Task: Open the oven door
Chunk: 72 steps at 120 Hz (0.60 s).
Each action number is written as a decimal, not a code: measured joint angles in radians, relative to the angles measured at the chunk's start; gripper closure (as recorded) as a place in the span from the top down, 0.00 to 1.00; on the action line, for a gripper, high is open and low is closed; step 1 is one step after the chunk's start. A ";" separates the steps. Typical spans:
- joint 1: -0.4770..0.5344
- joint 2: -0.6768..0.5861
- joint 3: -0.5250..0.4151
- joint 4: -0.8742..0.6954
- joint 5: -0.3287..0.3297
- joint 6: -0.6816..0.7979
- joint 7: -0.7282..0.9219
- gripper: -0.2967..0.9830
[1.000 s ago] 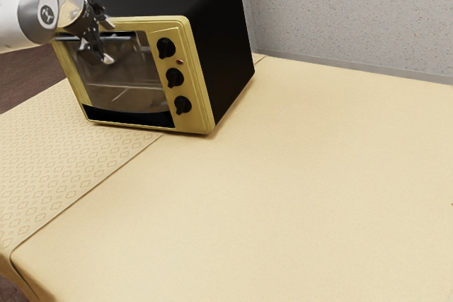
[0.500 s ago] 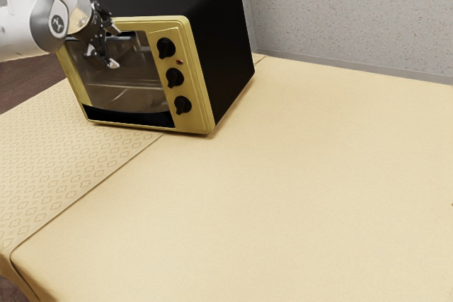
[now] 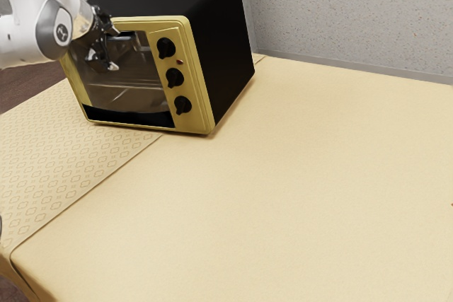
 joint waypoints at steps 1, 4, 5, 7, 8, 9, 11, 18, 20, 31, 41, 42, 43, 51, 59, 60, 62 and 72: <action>0.000 -0.001 0.000 -0.002 0.000 0.001 0.000 0.77; 0.000 -0.004 0.001 -0.009 0.000 0.003 0.000 0.77; 0.000 -0.004 0.001 -0.011 0.000 0.003 0.000 0.77; -0.001 -0.005 0.001 -0.014 0.000 0.005 0.000 0.77; -0.001 -0.005 0.001 -0.015 0.000 0.005 0.000 0.77; -0.001 -0.005 0.001 -0.017 0.000 0.006 0.000 0.77; 0.000 -0.007 0.001 -0.022 0.000 0.007 0.000 0.77; 0.000 -0.036 0.004 -0.072 0.000 0.010 0.000 0.77; 0.000 -0.052 0.005 -0.095 0.000 0.012 0.000 0.77; 0.012 -0.136 0.008 -0.223 0.000 0.026 -0.001 0.77; 0.017 -0.218 0.009 -0.335 0.020 0.039 -0.007 0.77; 0.017 -0.226 0.009 -0.344 0.023 0.040 -0.008 0.77; 0.017 -0.233 0.009 -0.355 0.026 0.041 -0.009 0.77; 0.018 -0.284 0.009 -0.428 0.049 0.048 -0.016 0.77; 0.024 -0.330 0.008 -0.501 0.065 0.056 -0.022 0.77; 0.024 -0.335 0.008 -0.510 0.066 0.057 -0.023 0.77; 0.026 -0.345 0.008 -0.525 0.069 0.059 -0.025 0.77; 0.035 -0.408 0.007 -0.618 0.078 0.068 -0.031 0.77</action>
